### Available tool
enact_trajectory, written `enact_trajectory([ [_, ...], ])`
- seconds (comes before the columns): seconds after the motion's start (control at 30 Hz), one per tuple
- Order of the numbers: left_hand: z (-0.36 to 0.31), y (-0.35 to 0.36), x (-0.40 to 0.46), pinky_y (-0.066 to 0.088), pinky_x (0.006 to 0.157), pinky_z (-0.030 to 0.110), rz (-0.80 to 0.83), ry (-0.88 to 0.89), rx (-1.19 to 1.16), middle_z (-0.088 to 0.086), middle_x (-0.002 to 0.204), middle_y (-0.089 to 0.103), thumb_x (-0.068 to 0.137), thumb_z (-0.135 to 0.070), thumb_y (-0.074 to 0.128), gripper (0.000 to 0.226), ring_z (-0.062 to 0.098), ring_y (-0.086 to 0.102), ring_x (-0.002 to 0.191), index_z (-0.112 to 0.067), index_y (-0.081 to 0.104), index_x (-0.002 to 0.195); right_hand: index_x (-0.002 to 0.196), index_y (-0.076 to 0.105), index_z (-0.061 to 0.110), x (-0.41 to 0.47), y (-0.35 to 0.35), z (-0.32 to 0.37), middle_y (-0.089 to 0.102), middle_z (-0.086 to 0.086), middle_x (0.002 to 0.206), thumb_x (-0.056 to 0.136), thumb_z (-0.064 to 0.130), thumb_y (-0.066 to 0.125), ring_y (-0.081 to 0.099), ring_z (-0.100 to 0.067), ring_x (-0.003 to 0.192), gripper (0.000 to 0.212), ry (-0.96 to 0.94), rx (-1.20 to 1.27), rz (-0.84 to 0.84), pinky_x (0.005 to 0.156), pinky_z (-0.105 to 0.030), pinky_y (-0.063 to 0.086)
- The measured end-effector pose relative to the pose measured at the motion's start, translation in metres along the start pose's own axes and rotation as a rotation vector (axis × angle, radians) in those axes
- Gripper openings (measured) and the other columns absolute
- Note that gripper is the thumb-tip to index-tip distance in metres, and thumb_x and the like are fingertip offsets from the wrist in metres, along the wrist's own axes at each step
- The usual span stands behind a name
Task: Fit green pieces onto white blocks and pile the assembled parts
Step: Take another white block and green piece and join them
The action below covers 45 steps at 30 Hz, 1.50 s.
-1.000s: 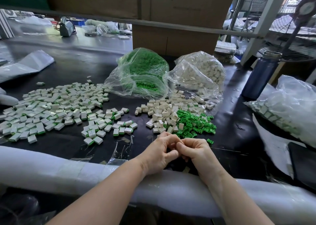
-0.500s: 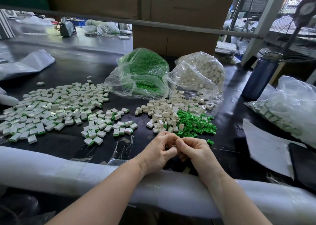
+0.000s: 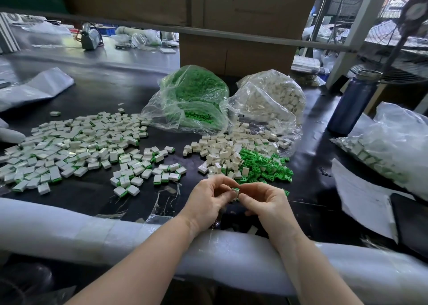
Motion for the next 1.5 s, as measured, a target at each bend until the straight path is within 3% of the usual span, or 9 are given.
enact_trajectory([
  [0.27, 0.002, -0.001, 0.001, 0.043, 0.056, 0.016, -0.021, 0.009, 0.042, 0.000, 0.074, 0.061, 0.086, -0.008, 0.063, 0.015, 0.004, 0.050, 0.056, -0.022, 0.066, 0.085, 0.075, 0.071, 0.016, 0.002, -0.001, 0.000, 0.069, 0.003, 0.064, 0.078, -0.001, 0.069, 0.060, 0.000, 0.058, 0.018, -0.070, -0.125, -0.088, 0.054, -0.015, 0.046],
  [0.47, 0.004, 0.003, 0.000, 0.049, 0.071, 0.016, 0.034, 0.019, 0.242, -0.005, 0.077, 0.065, 0.080, -0.019, 0.072, 0.016, 0.005, 0.057, 0.067, -0.033, 0.063, 0.083, 0.070, 0.070, 0.016, 0.005, -0.011, -0.006, 0.067, 0.004, 0.062, 0.079, 0.003, 0.069, 0.057, -0.001, 0.057, 0.016, -0.073, -0.177, -0.333, 0.060, -0.023, 0.047],
  [0.6, 0.005, 0.005, 0.001, 0.042, 0.074, 0.007, 0.087, 0.012, 0.395, -0.011, 0.082, 0.061, 0.079, -0.022, 0.073, 0.004, 0.004, 0.058, 0.078, -0.022, 0.073, 0.083, 0.067, 0.068, 0.020, 0.007, -0.013, -0.010, 0.067, 0.004, 0.063, 0.079, 0.005, 0.070, 0.058, -0.006, 0.060, 0.019, -0.047, -0.191, -0.382, 0.062, -0.024, 0.048],
  [0.83, 0.004, 0.007, 0.002, 0.039, 0.075, 0.012, 0.103, 0.057, 0.504, -0.009, 0.086, 0.056, 0.084, -0.029, 0.067, 0.016, 0.008, 0.055, 0.083, -0.015, 0.076, 0.088, 0.068, 0.066, 0.023, 0.010, -0.012, -0.014, 0.066, 0.007, 0.066, 0.079, 0.006, 0.070, 0.061, -0.007, 0.066, 0.021, -0.035, -0.344, -0.371, 0.063, -0.018, 0.045],
  [0.93, 0.003, 0.004, 0.002, 0.042, 0.075, 0.016, -0.021, 0.067, 0.460, -0.007, 0.084, 0.058, 0.083, -0.027, 0.068, 0.016, 0.011, 0.056, 0.081, -0.012, 0.073, 0.084, 0.072, 0.066, 0.021, 0.010, -0.009, -0.013, 0.065, 0.008, 0.068, 0.080, 0.006, 0.068, 0.060, -0.007, 0.068, 0.017, -0.050, -0.433, -0.351, 0.064, -0.016, 0.043],
  [1.07, 0.004, -0.002, 0.003, 0.038, 0.084, 0.022, -0.242, 0.084, 0.548, -0.008, 0.090, 0.050, 0.085, -0.025, 0.066, 0.005, 0.013, 0.048, 0.094, -0.020, 0.065, 0.083, 0.079, 0.068, 0.018, 0.009, -0.004, -0.010, 0.065, 0.002, 0.080, 0.081, 0.005, 0.066, 0.060, -0.014, 0.077, 0.013, -0.096, -0.571, -0.309, 0.073, -0.023, 0.045],
  [1.2, 0.008, -0.003, 0.006, 0.029, 0.085, 0.017, -0.336, 0.041, 0.631, -0.008, 0.097, 0.040, 0.086, -0.025, 0.063, 0.013, 0.015, 0.041, 0.104, -0.024, 0.060, 0.099, 0.089, 0.072, 0.015, 0.008, 0.003, -0.006, 0.058, 0.007, 0.086, 0.083, 0.010, 0.066, 0.057, -0.016, 0.088, 0.009, -0.151, -0.699, -0.250, 0.085, -0.031, 0.046],
  [1.33, 0.010, -0.001, 0.010, 0.032, 0.094, 0.024, -0.342, 0.022, 0.718, -0.003, 0.106, 0.042, 0.088, -0.030, 0.060, 0.022, 0.018, 0.040, 0.109, -0.023, 0.058, 0.108, 0.097, 0.073, 0.017, 0.010, 0.008, -0.004, 0.050, 0.010, 0.087, 0.084, 0.022, 0.067, 0.053, -0.015, 0.094, 0.014, -0.180, -0.844, -0.207, 0.090, -0.035, 0.042],
  [1.5, 0.011, 0.000, 0.011, 0.035, 0.096, 0.027, -0.340, 0.000, 0.776, -0.001, 0.114, 0.045, 0.088, -0.035, 0.059, 0.023, 0.018, 0.040, 0.111, -0.024, 0.059, 0.109, 0.101, 0.073, 0.024, 0.011, 0.013, -0.004, 0.044, 0.012, 0.089, 0.087, 0.032, 0.063, 0.048, -0.012, 0.099, 0.018, -0.185, -0.980, -0.156, 0.086, -0.029, 0.033],
])
Point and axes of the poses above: each hand's wrist, its own x-axis towards the middle knuckle, its own y-axis out of the palm, z = x × y, the point moved 2 cm from there along x, towards the middle knuckle
